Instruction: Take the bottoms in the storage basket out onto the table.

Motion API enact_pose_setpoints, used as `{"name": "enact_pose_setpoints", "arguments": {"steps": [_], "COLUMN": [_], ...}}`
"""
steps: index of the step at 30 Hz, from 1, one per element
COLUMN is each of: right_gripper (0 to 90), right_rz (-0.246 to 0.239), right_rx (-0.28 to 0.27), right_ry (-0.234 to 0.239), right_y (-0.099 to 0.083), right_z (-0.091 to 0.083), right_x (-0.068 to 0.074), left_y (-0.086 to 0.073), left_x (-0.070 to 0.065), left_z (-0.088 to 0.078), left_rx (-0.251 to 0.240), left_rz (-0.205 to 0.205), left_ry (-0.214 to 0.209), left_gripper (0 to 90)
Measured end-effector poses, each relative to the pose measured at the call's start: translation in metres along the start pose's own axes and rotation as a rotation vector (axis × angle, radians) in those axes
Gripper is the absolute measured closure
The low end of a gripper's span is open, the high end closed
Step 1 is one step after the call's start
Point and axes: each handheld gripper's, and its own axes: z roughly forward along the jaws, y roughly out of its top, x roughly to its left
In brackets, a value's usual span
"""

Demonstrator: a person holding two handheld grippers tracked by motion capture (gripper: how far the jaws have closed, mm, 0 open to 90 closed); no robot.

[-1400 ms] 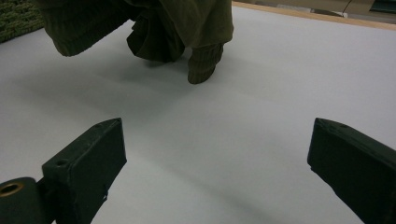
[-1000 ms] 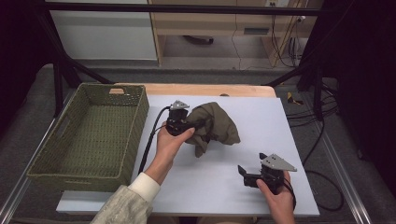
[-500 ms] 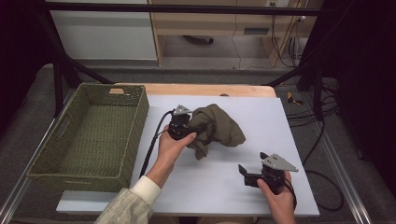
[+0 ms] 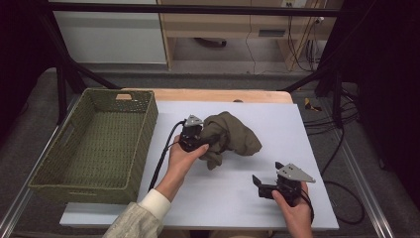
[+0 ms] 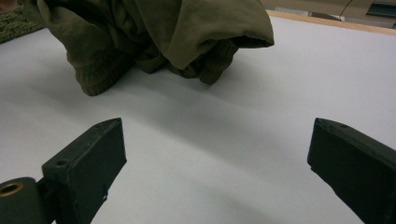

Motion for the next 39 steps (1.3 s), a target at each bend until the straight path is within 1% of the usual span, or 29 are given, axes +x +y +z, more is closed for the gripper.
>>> {"name": "enact_pose_setpoints", "arguments": {"steps": [1, 2, 3, 5, 6, 8, 10, 11, 13, 14, 15, 16, 17, 18, 19, 20, 21, 22, 26, 27, 29, 30, 35, 39], "right_gripper": [4.7, 4.6, 4.6, 4.7, 4.7, 4.8, 4.8, 4.6, 4.6, 4.6, 4.7, 4.7, 4.7, 4.7, 4.6, 4.6, 4.6, 4.7, 4.7, 4.7, 4.6, 4.7, 4.6, 4.7], "right_rz": [-0.004, 0.0, -0.003, -0.002, -0.002, -0.005, -0.007, -0.003, -0.003, -0.003, -0.004, -0.003, -0.003, -0.001, -0.004, -0.004, 0.0, 0.001, -0.002, -0.001, 0.0, -0.002, -0.003, -0.008], "right_rx": [0.0, 0.001, 0.004, 0.012, 0.012, 0.013, 0.013, 0.011, 0.013, 0.013, 0.013, 0.012, 0.012, 0.012, 0.008, 0.008, 0.008, 0.011, 0.011, 0.01, 0.012, 0.012, 0.011, 0.013], "right_ry": [0.001, 0.003, 0.005, 0.006, 0.006, 0.005, 0.005, 0.004, 0.003, 0.003, 0.004, 0.005, 0.005, 0.006, 0.004, 0.004, 0.003, 0.003, 0.002, 0.001, 0.002, 0.002, 0.001, 0.002], "right_y": [0.0, 0.0, -0.001, -0.001, -0.001, -0.001, -0.001, -0.001, -0.001, -0.001, -0.001, -0.001, -0.001, -0.001, -0.001, -0.001, -0.001, -0.001, -0.001, 0.0, -0.001, -0.001, -0.001, 0.0], "right_z": [0.0, 0.0, 0.001, 0.003, 0.003, 0.004, 0.003, 0.003, 0.003, 0.003, 0.003, 0.003, 0.003, 0.002, 0.002, 0.002, 0.002, 0.002, 0.003, 0.002, 0.002, 0.003, 0.003, 0.003], "right_x": [0.0, 0.001, 0.002, 0.002, 0.002, 0.002, 0.003, 0.002, 0.002, 0.002, 0.002, 0.002, 0.002, 0.002, 0.001, 0.001, 0.001, 0.001, 0.002, 0.002, 0.002, 0.002, 0.002, 0.003], "left_y": [-0.001, -0.001, -0.001, -0.002, -0.003, -0.005, -0.007, -0.009, -0.009, -0.009, -0.009, -0.009, -0.009, -0.008, -0.007, -0.007, -0.006, -0.005, -0.003, -0.002, -0.001, 0.0, 0.002, 0.005], "left_x": [-0.001, -0.001, -0.002, -0.002, -0.002, -0.003, -0.004, -0.006, -0.007, -0.007, -0.007, -0.007, -0.006, -0.006, -0.007, -0.008, -0.009, -0.01, -0.012, -0.012, -0.012, -0.012, -0.012, -0.009], "left_z": [0.001, 0.001, 0.002, 0.003, 0.004, 0.006, 0.008, 0.009, 0.009, 0.009, 0.009, 0.008, 0.008, 0.008, 0.008, 0.006, 0.005, 0.003, -0.005, -0.008, -0.012, -0.014, -0.023, -0.031], "left_rx": [0.002, 0.002, 0.006, 0.008, 0.01, 0.008, 0.007, 0.007, 0.005, 0.005, 0.002, 0.002, 0.003, 0.001, 0.004, 0.008, 0.002, 0.0, -0.034, -0.036, -0.043, -0.043, -0.063, -0.069], "left_rz": [-0.005, 0.006, 0.003, 0.008, 0.013, 0.016, 0.034, 0.038, 0.036, 0.033, 0.038, 0.033, 0.022, 0.019, 0.022, 0.031, 0.036, 0.039, 0.051, 0.049, 0.031, 0.029, 0.022, 0.013], "left_ry": [-0.008, 0.001, -0.003, -0.001, 0.005, 0.008, 0.015, 0.004, 0.004, 0.007, 0.012, 0.009, -0.007, -0.026, -0.038, -0.038, -0.026, -0.024, -0.013, -0.016, -0.039, -0.045, -0.06, -0.06], "left_gripper": [59.9, 58.8, 55.8, 52.9, 52.9, 48.0, 42.1, 39.3, 35.4, 35.4, 33.3, 28.1, 28.1, 24.2, 15.0, 15.0, 11.8, 8.4, 7.0, 6.9, 6.4, 5.7, 5.1, 5.1]}}
